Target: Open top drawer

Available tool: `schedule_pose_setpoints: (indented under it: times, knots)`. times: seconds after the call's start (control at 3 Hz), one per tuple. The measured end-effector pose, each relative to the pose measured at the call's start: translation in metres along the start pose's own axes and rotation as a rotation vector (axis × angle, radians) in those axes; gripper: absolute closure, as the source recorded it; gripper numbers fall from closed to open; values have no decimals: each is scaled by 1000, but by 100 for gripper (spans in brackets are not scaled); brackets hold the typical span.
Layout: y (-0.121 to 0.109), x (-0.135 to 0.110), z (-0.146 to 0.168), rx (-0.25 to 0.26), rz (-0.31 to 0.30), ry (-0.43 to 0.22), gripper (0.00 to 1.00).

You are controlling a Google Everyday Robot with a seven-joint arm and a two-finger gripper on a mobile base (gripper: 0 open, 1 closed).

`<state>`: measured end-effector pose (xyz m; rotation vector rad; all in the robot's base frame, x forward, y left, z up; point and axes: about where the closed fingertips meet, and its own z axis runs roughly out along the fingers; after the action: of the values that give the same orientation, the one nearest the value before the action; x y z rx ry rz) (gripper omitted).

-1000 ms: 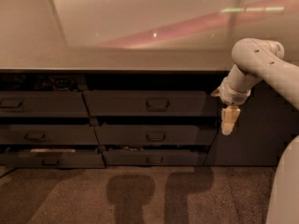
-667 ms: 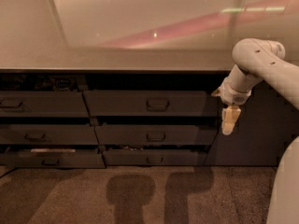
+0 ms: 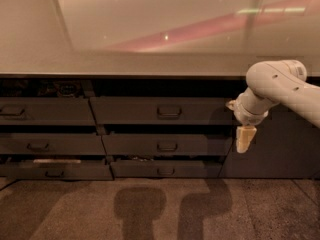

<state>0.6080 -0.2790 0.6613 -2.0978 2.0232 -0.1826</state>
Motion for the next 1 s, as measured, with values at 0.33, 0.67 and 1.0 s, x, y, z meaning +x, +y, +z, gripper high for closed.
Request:
schedule_pose_setpoints:
  times: [0.33, 0.67, 1.0]
  knots:
    - [0, 0, 0, 0, 0, 0, 0]
    - [-32, 3, -7, -16, 38, 38, 0]
    - [-32, 3, -6, -18, 39, 37, 0]
